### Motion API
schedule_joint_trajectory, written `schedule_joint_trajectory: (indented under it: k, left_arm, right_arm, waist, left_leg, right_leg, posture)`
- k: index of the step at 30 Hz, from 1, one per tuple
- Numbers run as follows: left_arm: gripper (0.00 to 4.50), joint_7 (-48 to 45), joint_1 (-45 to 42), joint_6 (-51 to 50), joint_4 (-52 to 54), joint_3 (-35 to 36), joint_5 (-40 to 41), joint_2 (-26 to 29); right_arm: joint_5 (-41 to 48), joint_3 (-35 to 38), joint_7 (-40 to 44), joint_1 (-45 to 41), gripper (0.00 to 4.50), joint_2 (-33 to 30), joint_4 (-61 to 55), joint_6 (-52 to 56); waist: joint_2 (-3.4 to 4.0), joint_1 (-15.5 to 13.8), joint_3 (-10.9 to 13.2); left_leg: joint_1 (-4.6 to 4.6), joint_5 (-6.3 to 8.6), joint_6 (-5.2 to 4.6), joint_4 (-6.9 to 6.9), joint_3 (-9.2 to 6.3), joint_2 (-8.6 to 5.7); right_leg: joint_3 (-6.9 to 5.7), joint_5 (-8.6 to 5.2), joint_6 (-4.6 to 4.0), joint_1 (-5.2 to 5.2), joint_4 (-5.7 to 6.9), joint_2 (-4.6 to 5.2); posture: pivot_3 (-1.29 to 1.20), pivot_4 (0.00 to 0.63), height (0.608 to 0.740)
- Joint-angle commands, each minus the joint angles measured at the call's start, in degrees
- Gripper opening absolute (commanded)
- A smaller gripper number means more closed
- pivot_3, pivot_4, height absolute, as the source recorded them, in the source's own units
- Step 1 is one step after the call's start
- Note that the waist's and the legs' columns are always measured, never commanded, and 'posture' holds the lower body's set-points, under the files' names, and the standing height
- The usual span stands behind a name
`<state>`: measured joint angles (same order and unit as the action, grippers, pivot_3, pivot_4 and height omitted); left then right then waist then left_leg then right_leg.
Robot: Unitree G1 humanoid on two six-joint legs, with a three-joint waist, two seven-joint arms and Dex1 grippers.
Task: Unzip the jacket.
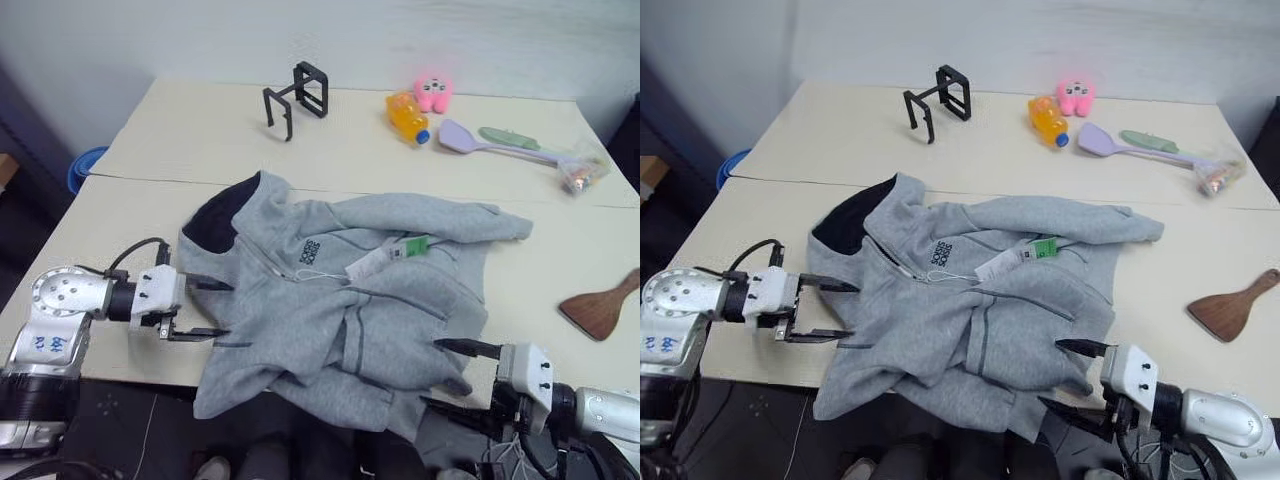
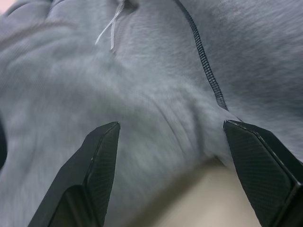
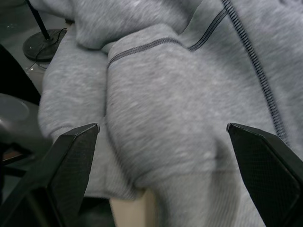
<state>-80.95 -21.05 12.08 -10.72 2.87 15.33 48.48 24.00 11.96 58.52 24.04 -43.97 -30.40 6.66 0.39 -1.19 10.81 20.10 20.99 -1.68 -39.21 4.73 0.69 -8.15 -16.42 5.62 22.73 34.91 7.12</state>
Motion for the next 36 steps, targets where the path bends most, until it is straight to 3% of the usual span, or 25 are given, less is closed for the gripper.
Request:
schedule_joint_trajectory:
  k: [1,3,6,11,17,24,29,31,36]
  left_arm:
    - [3.67,-3.82,-3.7,7.15,-6.98,-4.48,-4.2,0.14]
    - [3.7,-5.05,-5.78,10.36,-10.87,-6.28,-5.92,0.49]
    - [3.19,-5.18,-8.65,14.04,-16.53,-8.43,-8.84,0.67]
    - [1.76,-6.24,-8.3,15.95,-21.58,-11.09,-10.51,0.96]
    - [0.03,-9.14,0.76,8.06,-10.39,-12.01,-4.11,2.62]
    - [0.03,-5.12,13.93,-12.05,13.72,-9.42,6.22,6.46]
    - [0.03,-1.2,21.82,-21.48,23.0,-6.24,9.71,8.58]
    - [0.0,3.38,23.15,-25.23,23.13,-3.34,9.84,8.17]
    - [1.49,2.52,22.37,-36.97,21.99,3.31,16.75,11.97]
  right_arm:
    - [-3.75,-2.82,-1.47,-2.05,4.5,-0.32,0.01,-0.54]
    - [-6.16,-3.76,-2.84,-3.7,4.33,0.03,1.59,-1.37]
    - [-8.07,-3.14,-4.12,-4.94,3.67,-0.11,2.83,-2.45]
    - [-5.91,0.88,-2.19,-1.68,1.98,-1.95,1.71,-1.21]
    - [-0.2,12.06,3.71,5.24,0.03,-4.52,3.13,-0.09]
    - [0.52,22.89,12.22,11.9,0.03,-7.74,9.03,0.11]
    - [-2.59,24.04,13.76,13.21,0.03,-7.94,13.89,-2.8]
    - [2.3,24.27,12.91,12.0,0.67,-6.22,12.43,1.25]
    - [10.21,25.69,15.06,14.16,2.37,-6.5,4.32,9.02]
  waist:
    - [0.0,0.05,0.0]
    - [-0.01,0.07,0.0]
    - [-0.01,-0.1,0.0]
    - [0.1,-0.32,-0.08]
    - [0.23,0.18,-0.17]
    - [0.25,0.65,-0.17]
    - [0.13,0.62,-0.1]
    - [0.13,0.59,-0.1]
    - [0.16,0.27,-0.08]
  left_leg:
    - [-0.03,0.0,0.0,0.0,0.11,0.04]
    - [-0.12,0.0,0.0,0.0,0.28,0.05]
    - [-0.15,0.01,-0.02,0.0,0.39,0.09]
    - [-0.21,0.03,-0.05,-0.01,0.45,0.09]
    - [-0.71,0.14,-0.15,0.11,0.6,0.16]
    - [-0.73,0.35,-0.23,0.13,0.61,0.19]
    - [-0.7,0.46,-0.29,0.1,0.62,0.18]
    - [-0.71,0.46,-0.29,0.06,0.64,0.17]
    - [-0.75,0.46,-0.21,0.07,0.6,0.23]
  right_leg:
    - [0.03,0.0,0.0,0.03,0.01,-0.03]
    - [0.14,0.0,0.01,0.04,0.07,-0.08]
    - [0.28,0.01,0.02,0.11,0.1,-0.12]
    - [0.39,0.03,0.06,0.12,0.14,-0.11]
    - [0.59,0.04,0.07,-0.2,0.12,0.01]
    - [1.05,0.03,0.07,-0.21,0.07,0.3]
    - [1.1,0.03,0.07,-0.25,-0.11,0.31]
    - [1.14,0.03,0.06,-0.25,-0.29,0.35]
    - [1.19,0.01,0.02,-0.21,-0.23,0.37]
  posture:
    - [0.0,0.15,0.74]
    - [0.0,0.15,0.74]
    - [0.0,0.15,0.74]
    - [0.0,0.15,0.74]
    - [0.0,0.15,0.74]
    - [0.0,0.15,0.74]
    - [0.0,0.15,0.74]
    - [0.0,0.15,0.74]
    - [0.0,0.15,0.74]
